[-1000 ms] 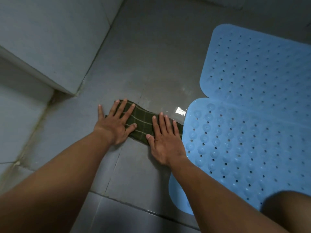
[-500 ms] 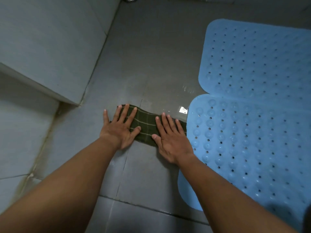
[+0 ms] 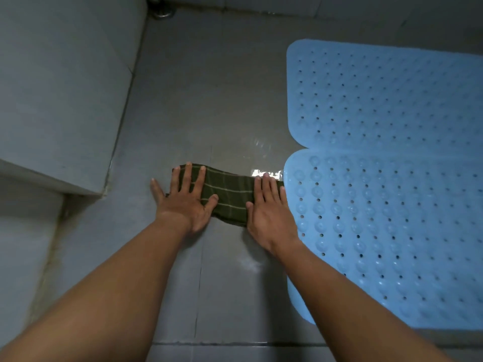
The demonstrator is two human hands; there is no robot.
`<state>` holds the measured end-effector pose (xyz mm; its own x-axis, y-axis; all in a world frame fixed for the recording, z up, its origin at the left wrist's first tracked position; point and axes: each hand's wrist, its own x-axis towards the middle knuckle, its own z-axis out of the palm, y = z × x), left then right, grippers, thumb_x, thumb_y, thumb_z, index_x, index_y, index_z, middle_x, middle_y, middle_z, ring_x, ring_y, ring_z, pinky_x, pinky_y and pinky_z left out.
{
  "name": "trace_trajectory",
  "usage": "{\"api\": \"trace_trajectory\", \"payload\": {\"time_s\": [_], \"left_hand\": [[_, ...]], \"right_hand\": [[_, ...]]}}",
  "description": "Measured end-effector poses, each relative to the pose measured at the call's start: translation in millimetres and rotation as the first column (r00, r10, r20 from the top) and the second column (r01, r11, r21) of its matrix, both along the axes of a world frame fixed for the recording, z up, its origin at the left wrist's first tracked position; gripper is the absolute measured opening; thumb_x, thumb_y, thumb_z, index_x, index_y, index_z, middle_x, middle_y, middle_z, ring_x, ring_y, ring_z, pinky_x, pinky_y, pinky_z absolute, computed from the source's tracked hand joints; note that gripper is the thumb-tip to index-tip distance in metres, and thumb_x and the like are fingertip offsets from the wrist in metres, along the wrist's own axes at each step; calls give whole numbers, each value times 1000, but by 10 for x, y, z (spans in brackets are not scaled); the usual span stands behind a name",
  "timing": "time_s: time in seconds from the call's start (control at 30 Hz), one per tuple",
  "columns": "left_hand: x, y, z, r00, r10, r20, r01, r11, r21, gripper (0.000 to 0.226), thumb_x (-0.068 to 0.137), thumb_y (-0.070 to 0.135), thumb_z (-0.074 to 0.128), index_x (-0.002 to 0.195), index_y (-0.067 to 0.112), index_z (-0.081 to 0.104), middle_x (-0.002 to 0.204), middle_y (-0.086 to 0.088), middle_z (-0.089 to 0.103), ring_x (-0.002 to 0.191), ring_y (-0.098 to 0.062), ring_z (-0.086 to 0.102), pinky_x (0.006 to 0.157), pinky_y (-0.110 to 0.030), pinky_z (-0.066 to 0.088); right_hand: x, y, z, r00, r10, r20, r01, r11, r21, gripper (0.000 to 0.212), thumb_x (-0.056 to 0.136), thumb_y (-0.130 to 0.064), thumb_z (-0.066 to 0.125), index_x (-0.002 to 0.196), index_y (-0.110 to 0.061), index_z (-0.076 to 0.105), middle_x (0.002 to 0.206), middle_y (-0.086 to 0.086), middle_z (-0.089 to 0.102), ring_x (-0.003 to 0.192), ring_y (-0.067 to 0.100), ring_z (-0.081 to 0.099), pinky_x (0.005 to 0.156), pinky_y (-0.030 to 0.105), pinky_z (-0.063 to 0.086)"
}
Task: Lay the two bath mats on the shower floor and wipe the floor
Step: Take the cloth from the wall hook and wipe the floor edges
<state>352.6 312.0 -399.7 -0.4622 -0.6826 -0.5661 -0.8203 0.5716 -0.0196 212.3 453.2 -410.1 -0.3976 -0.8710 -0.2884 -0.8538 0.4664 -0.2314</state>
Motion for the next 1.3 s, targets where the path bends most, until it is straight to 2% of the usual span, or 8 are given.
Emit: {"api": "trace_trajectory", "payload": {"time_s": [0.1,0.2,0.33,0.53,0.87,1.3], "left_hand": [[4,-21,7,1000,-12,11,12,1000,21,76,93,70,6,150,34,-27,158,1,-36,146,-24,-31,109,-71,-15],[13,-46,3,999,-28,17,27,999,36,75,94,70,6,150,34,-28,157,1,-37,146,-24,-32,108,-70,-16],[-130,-239,-1,999,-31,16,30,999,33,76,94,70,6,151,34,-27,157,2,-37,145,-23,-33,109,-71,-16],[-392,-556,-43,998,-55,6,54,998,24,76,93,72,7,151,35,-26,158,3,-35,146,-22,-31,110,-72,-12],[-650,-861,-43,999,-49,-3,49,997,53,77,93,72,7,150,35,-28,157,2,-37,145,-23,-33,109,-73,-11],[-992,-1210,-82,1000,-29,-5,29,999,31,76,94,71,9,150,36,-27,157,3,-37,145,-23,-34,110,-72,-10]], "right_hand": [[82,-127,-23,992,-121,38,120,992,33,68,101,-31,25,157,-3,0,165,18,-1,153,32,-6,123,49,-3],[18,-252,-22,991,-134,9,133,991,26,70,100,-36,22,157,-2,-1,165,21,-3,153,34,-6,124,50,-1],[-132,-395,-72,991,-137,-4,137,990,20,74,101,-50,14,157,-6,-7,165,17,-12,152,28,-15,123,45,-8],[-270,-652,-152,976,-200,-81,200,980,-5,77,101,-58,14,159,-9,0,166,17,-5,153,28,-9,123,46,-6],[-603,-987,-138,982,-161,-94,165,986,32,78,100,-60,11,158,-9,-5,165,17,-9,152,28,-12,123,46,-7],[-869,-1319,-209,978,-176,-110,175,984,-23,78,100,-60,10,158,-10,-3,166,16,-6,153,27,-11,122,47,-9]]}}
